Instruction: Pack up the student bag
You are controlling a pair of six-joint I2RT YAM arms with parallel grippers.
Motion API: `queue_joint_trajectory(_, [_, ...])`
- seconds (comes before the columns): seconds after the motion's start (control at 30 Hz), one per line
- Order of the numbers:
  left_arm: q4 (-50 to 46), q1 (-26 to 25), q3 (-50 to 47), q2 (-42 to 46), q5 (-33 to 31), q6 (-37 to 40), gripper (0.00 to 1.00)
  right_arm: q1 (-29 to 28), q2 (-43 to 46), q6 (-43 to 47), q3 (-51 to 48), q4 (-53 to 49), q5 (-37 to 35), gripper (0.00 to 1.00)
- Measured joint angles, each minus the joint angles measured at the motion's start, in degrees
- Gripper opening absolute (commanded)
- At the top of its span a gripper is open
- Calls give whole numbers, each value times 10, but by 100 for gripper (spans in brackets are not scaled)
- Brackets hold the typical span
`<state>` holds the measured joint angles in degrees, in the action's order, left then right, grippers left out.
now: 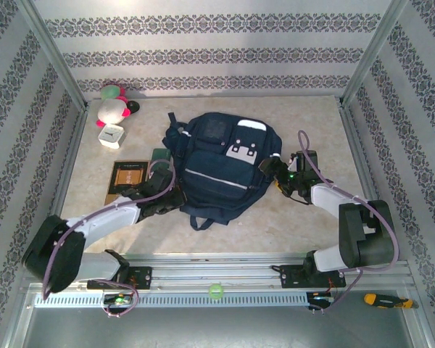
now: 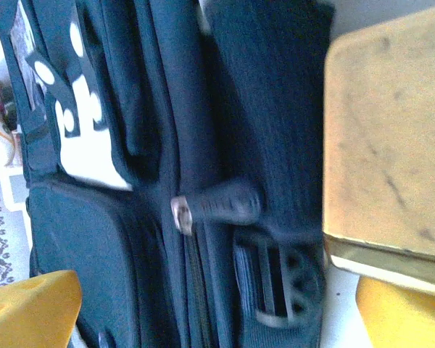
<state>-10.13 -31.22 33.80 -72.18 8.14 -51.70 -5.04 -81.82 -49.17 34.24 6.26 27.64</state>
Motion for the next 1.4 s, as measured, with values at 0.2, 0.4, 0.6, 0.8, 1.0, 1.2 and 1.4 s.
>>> queue_joint_trajectory(0.2, [-37,-7,-21,40,-1,-8,4,0,-6,8,0,0,-8,97])
queue_joint_trajectory(0.4, [-89,-44,-37,114,-3,-2,55,8,-10,31,21,-27,-12,97])
queue_joint_trajectory(0.6, [-153,-47,12,159,-19,74,66,6,104,68,60,-121,-13,94])
queue_joint_trajectory(0.8, [-175,-47,111,181,-48,286,68,-17,236,100,81,-205,-19,88])
queue_joint_trajectory(1.0, [-173,-47,155,113,24,605,69,-75,285,79,22,-222,-23,86])
queue_joint_trajectory(1.2, [-154,-54,191,-63,65,832,75,-140,268,28,-46,-198,-43,87])
queue_joint_trajectory(1.4, [-65,-63,222,-188,68,952,74,-147,227,3,-62,-153,-66,88])
